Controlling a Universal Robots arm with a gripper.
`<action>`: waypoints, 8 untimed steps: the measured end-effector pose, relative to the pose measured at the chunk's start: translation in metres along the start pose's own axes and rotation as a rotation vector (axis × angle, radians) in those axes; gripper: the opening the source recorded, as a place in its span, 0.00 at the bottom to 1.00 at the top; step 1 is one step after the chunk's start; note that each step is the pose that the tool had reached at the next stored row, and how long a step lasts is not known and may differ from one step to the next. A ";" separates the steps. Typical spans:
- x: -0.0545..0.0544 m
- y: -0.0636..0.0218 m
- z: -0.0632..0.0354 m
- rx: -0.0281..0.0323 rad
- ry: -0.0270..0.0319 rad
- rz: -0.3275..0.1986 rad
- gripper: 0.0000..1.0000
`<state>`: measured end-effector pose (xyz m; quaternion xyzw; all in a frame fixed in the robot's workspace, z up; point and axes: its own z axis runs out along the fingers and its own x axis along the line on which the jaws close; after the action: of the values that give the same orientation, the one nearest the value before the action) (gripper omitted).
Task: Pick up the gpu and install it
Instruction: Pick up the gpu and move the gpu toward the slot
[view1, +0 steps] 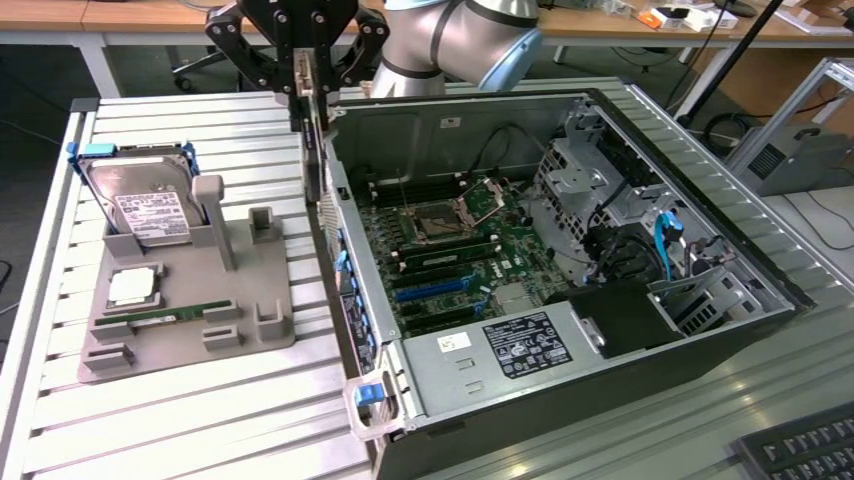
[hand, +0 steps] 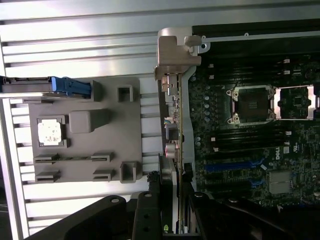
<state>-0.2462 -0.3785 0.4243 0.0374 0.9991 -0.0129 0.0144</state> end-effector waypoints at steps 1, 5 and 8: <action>0.000 0.0000 0.0000 0.0000 0.0000 0.000 0.27; -0.002 0.0001 0.0001 -0.0001 0.0000 0.000 0.27; -0.003 0.0003 0.0001 0.0000 0.0000 0.000 0.27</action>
<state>-0.2428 -0.3785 0.4243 0.0374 0.9991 -0.0129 0.0143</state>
